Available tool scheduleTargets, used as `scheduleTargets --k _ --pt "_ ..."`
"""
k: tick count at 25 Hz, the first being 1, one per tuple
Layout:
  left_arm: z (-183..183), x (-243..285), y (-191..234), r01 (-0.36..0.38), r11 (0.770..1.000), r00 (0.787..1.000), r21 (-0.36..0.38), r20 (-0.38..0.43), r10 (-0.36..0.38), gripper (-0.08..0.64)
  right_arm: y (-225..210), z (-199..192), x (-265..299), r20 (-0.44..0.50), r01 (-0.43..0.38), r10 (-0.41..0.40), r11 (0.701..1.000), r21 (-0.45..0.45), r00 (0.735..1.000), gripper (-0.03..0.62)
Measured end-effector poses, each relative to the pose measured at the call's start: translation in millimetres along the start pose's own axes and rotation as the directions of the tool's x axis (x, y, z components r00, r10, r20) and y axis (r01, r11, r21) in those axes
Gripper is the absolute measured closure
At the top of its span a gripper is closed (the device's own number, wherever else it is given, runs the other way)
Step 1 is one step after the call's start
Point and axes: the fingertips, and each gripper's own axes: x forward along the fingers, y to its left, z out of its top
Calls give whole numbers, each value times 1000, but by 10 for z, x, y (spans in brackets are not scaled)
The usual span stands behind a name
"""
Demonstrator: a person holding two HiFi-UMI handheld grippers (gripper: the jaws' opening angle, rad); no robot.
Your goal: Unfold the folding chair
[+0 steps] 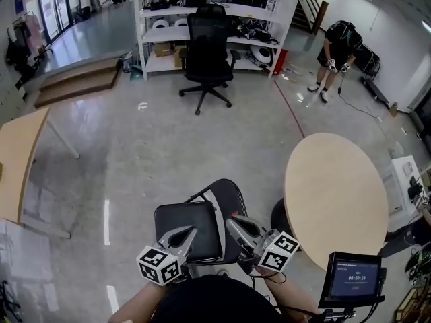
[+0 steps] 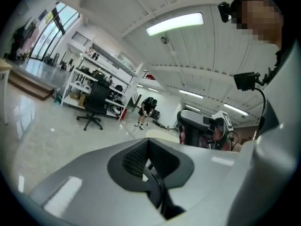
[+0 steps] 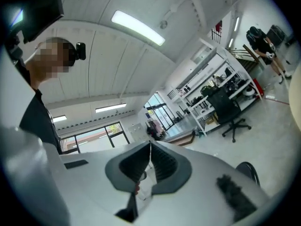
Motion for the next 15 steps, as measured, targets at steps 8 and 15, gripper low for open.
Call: scheduleTargets --k 8,15 --pt "322 -76 -291 -23 995 994 99 107 12 555 126 -152 156 -106 96 -134 947 -306 985 588" --pt "265 -76 -210 -52 997 993 62 107 45 555 50 -302 145 -118 127 -168 946 -297 979 588"
